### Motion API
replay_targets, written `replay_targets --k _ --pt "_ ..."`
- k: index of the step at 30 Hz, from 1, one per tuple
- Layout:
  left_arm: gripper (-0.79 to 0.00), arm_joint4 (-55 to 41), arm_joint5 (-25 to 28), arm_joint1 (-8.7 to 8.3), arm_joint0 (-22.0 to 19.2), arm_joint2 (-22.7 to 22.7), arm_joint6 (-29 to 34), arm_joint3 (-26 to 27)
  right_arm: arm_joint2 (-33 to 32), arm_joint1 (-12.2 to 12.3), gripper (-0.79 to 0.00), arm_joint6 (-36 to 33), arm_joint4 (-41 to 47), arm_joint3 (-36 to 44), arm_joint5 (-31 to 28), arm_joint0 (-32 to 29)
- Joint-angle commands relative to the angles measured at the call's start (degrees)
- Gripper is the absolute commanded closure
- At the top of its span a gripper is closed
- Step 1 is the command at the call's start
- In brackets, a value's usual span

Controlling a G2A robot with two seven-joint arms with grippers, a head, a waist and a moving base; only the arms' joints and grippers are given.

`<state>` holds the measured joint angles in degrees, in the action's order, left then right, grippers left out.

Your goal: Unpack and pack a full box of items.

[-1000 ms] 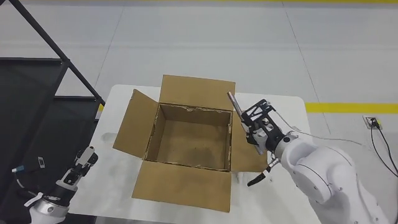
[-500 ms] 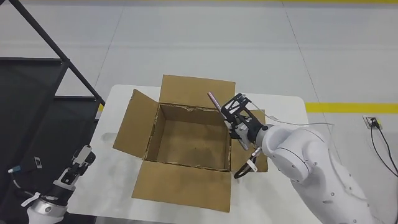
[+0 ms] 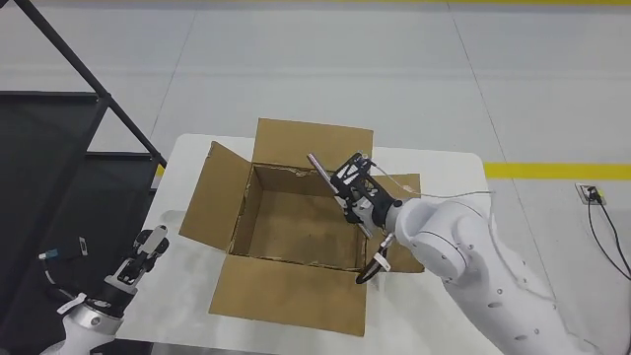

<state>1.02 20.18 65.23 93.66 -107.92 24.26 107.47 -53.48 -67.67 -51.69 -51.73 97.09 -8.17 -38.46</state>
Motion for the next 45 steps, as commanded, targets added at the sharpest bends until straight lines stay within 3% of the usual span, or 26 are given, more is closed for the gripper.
replay_targets --k 1,16,24,35,43,45 --pt "-0.785 -0.26 -0.09 -0.01 0.11 -0.13 -0.11 -0.25 2.32 -0.88 0.0 0.47 1.12 -2.91 -0.08 2.54" --pt "-0.785 -0.26 -0.64 -0.07 0.09 -0.27 -0.53 -0.35 19.34 -9.36 0.0 3.88 7.23 -27.09 -5.33 15.63" --pt "-0.785 0.21 -0.96 -0.12 -0.05 -0.12 -0.55 -0.13 27.29 -15.94 0.0 4.32 6.9 -40.64 -2.41 20.44" --pt "-0.785 0.64 -1.46 -0.16 0.09 -0.07 -0.82 0.17 32.42 -24.01 0.0 6.01 6.78 -56.51 -4.15 24.15" --pt "-0.785 0.86 -1.54 -0.19 0.26 -0.06 -0.92 0.39 33.46 -28.59 0.0 6.17 7.32 -65.44 -5.41 25.6" --pt "-0.785 0.85 -1.54 -0.2 0.27 -0.06 -0.91 0.39 33.52 -29.48 -0.132 6.25 7.42 -67.07 -5.98 25.83"
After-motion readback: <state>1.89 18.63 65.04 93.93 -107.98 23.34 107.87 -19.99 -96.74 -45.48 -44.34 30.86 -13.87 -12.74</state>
